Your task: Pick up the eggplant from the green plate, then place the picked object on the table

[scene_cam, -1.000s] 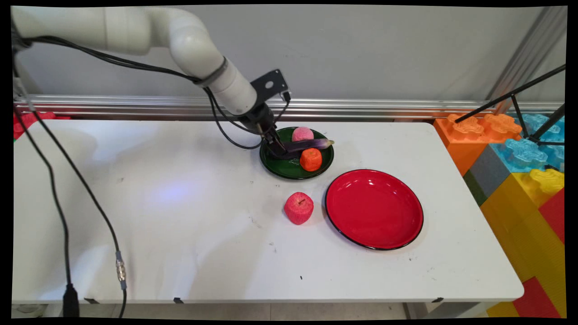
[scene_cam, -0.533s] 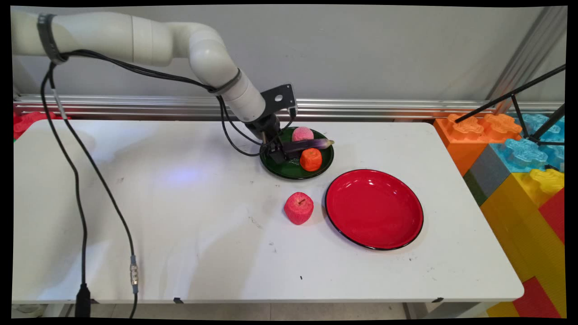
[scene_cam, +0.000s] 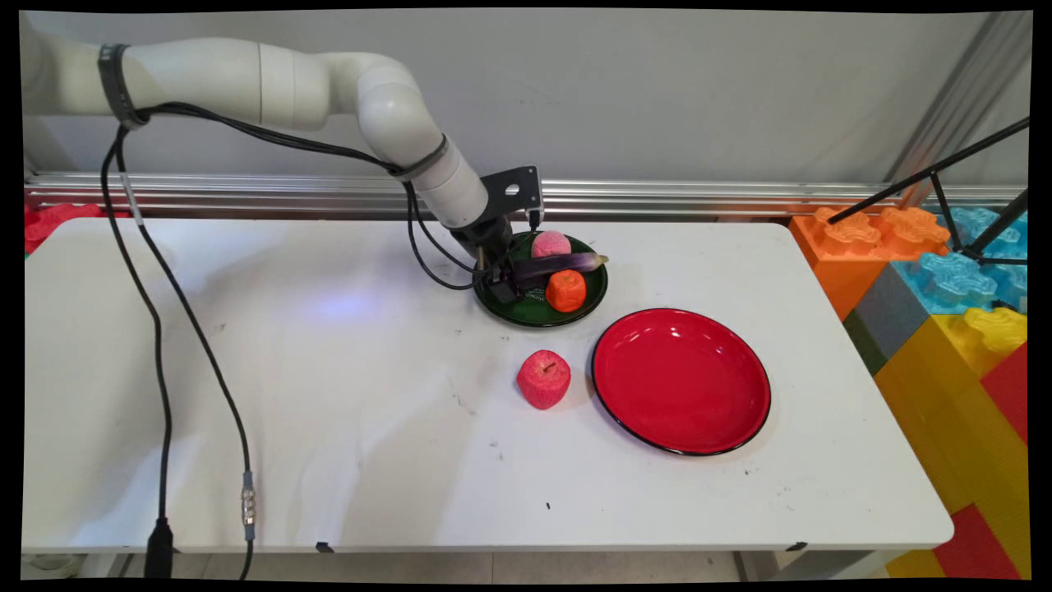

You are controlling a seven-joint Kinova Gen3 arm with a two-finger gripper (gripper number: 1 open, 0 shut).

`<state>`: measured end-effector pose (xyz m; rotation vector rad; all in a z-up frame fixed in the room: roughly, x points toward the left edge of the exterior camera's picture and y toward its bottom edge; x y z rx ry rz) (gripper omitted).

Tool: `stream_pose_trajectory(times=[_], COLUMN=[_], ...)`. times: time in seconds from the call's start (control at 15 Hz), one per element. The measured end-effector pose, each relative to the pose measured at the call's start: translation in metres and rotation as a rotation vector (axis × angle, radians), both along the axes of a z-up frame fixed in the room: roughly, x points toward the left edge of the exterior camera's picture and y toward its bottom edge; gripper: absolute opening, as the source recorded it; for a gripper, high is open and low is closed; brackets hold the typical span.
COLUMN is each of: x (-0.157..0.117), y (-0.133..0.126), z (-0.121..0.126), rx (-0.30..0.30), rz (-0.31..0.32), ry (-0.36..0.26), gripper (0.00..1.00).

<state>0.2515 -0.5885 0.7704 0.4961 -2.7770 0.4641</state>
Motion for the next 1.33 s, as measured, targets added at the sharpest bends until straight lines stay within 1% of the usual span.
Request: stream_pose_trajectory(times=[0.53,0.6,1.13,1.33], x=[-0.0009,-0.0010,-0.0001,-0.0004], y=[-0.0060,-0.0059,-0.0060,-0.0052], z=[-0.0067,-0.0071,-0.0075,-0.0041], rx=[-0.009,-0.008,-0.006,-0.005], rz=[-0.031,-0.033,-0.036,-0.024], ry=[-0.016,-0.017,-0.021,-0.014], gripper=[1.00,0.00,0.00,0.00])
